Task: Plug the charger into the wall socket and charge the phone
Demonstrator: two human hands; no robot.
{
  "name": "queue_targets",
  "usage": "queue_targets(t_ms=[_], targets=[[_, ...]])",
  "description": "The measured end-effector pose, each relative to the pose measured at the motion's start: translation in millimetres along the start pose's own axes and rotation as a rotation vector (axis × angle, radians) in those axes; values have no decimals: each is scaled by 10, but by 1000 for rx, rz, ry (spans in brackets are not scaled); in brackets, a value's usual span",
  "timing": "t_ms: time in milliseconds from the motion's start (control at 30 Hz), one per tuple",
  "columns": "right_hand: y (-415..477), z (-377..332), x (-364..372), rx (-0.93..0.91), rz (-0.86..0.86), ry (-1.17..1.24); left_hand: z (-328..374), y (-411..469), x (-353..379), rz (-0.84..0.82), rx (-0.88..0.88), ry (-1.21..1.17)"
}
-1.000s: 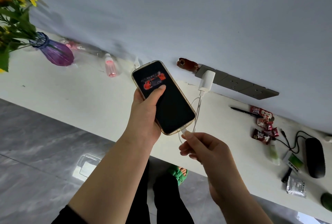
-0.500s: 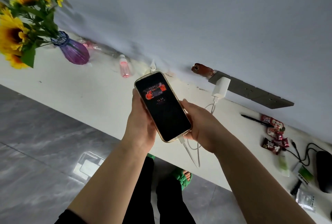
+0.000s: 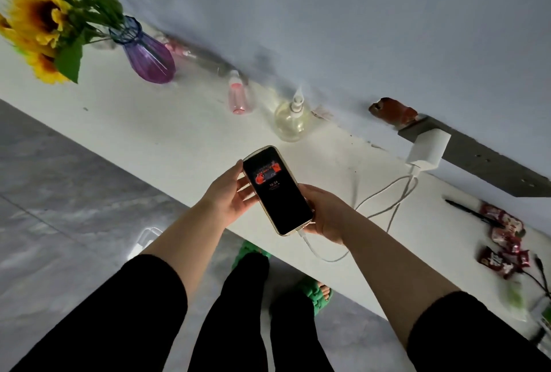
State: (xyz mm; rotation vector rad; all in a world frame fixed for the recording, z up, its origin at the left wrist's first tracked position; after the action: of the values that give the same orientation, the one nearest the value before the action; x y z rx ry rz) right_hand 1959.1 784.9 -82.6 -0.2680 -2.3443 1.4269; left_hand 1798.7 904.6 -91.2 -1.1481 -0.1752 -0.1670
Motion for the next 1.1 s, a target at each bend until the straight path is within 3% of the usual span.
queue_targets(t_ms=[100,333,567,967,1100], targets=[[379,80,21,33,70,41,-40,368,-111,22,-21,94],[591,143,7,7,414,262,-98,611,65,61,47,175],[700,155,-20,-65,652,71,-106,682,64,121,92,101],[831,168,-41,-81,842,-16,-155,717,41,155,99,88],[780,129,-49,-74,845,-194,-116,662,45,156,76,104]])
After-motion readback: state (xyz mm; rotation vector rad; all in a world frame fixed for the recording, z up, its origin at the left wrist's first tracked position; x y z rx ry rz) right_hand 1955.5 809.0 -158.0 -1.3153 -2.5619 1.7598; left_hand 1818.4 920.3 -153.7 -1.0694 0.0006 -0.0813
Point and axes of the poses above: each hand's wrist, its own y-axis towards the middle knuckle, its own x-axis out of the palm, z = x × y, the point moved 3 cm from there along y, towards the middle knuckle, and after that the axes turned 3 degrees about x, right-handed, at the moved point
